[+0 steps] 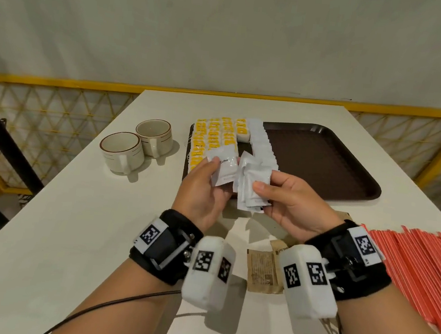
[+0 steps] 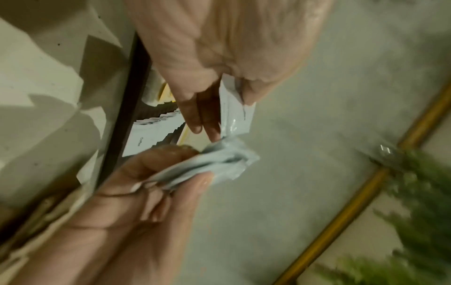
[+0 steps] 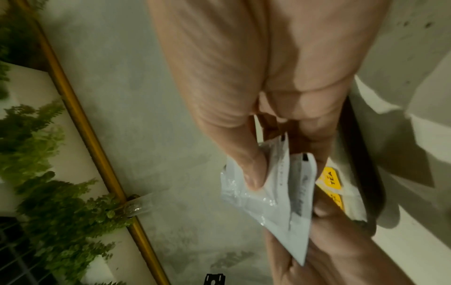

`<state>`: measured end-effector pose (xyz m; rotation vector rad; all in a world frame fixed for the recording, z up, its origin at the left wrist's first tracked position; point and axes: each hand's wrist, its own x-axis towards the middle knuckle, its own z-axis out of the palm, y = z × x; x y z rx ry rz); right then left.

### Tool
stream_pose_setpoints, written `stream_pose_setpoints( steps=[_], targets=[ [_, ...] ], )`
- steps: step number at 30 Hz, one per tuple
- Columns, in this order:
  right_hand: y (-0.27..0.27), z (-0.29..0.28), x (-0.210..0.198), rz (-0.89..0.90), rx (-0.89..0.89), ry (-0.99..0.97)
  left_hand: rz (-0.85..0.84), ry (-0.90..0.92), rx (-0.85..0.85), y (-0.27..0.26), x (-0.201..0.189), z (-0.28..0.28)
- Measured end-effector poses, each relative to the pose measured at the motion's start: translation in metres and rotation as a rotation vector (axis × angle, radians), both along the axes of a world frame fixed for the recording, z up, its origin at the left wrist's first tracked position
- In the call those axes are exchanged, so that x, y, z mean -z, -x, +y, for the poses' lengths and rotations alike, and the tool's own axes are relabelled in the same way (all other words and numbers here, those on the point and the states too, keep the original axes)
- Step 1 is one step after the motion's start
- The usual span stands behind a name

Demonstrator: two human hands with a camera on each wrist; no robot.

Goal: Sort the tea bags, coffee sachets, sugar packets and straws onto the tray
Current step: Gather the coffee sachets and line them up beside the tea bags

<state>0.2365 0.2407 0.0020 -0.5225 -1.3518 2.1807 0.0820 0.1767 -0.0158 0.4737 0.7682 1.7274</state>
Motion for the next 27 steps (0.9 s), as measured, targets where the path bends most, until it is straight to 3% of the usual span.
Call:
stream_pose_setpoints(
  steps=[3,9,14,20,27],
  targets=[
    [0.000,0.000,0.000,-0.018,0.004,-0.024,-0.089,0.011,0.011,0.004,0.000,-0.002],
    [0.004,-0.001,0.005,-0.072,0.084,-0.073,-0.014,0.030,0.119,-0.010,-0.008,-0.009],
    [0.006,-0.003,0.007,-0.079,0.098,-0.143,0.159,0.069,0.174,-0.017,-0.005,-0.009],
    [0.005,-0.004,0.007,-0.067,0.035,-0.164,0.060,0.077,0.171,-0.010,-0.006,-0.008],
    [0.008,-0.003,0.008,-0.083,0.204,-0.136,-0.032,0.142,0.081,-0.013,-0.005,-0.004]
  ],
)
